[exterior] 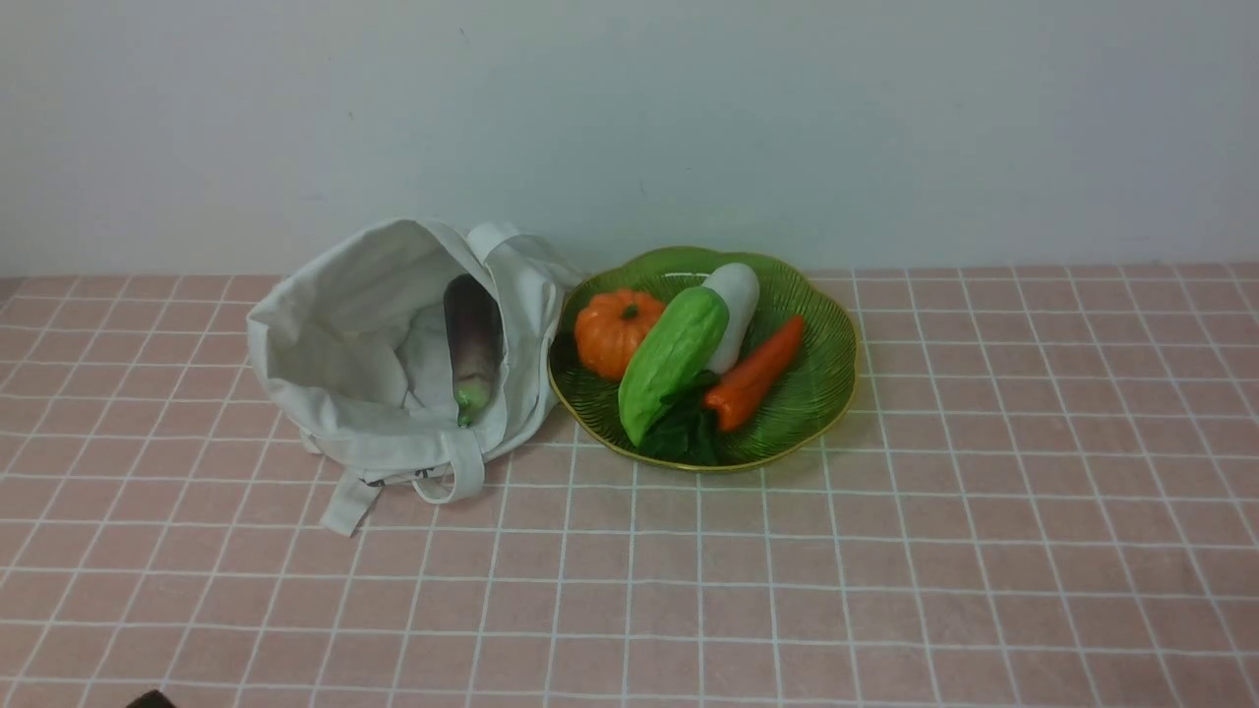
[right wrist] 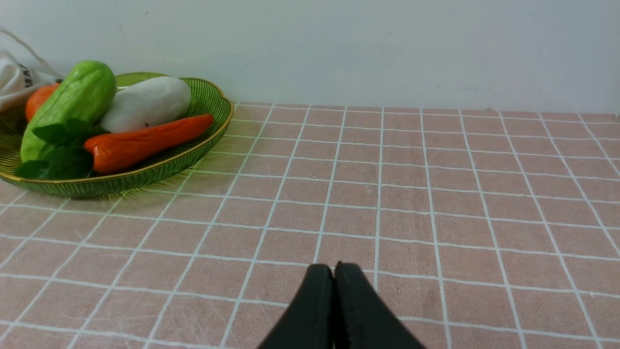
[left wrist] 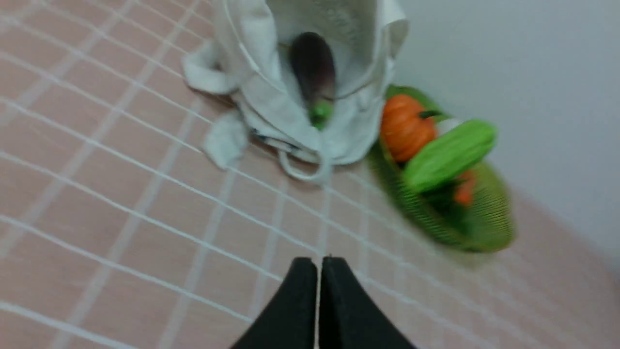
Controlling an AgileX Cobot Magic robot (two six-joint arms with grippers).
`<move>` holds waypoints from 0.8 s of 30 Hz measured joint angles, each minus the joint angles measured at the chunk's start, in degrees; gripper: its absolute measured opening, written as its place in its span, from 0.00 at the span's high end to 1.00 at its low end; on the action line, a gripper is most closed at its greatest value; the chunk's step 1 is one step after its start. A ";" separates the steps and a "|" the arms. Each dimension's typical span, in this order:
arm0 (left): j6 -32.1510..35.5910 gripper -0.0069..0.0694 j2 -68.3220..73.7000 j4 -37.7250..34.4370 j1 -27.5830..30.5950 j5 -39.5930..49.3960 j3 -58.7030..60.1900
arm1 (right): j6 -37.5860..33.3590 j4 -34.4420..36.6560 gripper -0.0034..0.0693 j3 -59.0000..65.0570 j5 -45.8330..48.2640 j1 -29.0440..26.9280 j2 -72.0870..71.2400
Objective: Take vegetables from bag on pink coffee tablecloth place on plate.
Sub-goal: 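Reach into the bag and grasp a vegetable inside it with the left gripper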
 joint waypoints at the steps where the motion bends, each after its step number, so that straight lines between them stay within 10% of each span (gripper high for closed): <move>1: -0.96 0.92 0.00 -8.56 0.00 -0.53 0.00 | 0.00 0.00 0.97 0.00 0.00 0.00 0.00; 14: 18.33 0.92 7.04 -19.31 0.00 1.24 -12.69 | 0.00 0.00 0.97 0.00 0.00 0.00 0.00; 24: 21.94 0.91 53.51 3.02 0.00 27.64 -37.37 | 0.00 0.00 0.97 0.00 0.00 0.00 0.00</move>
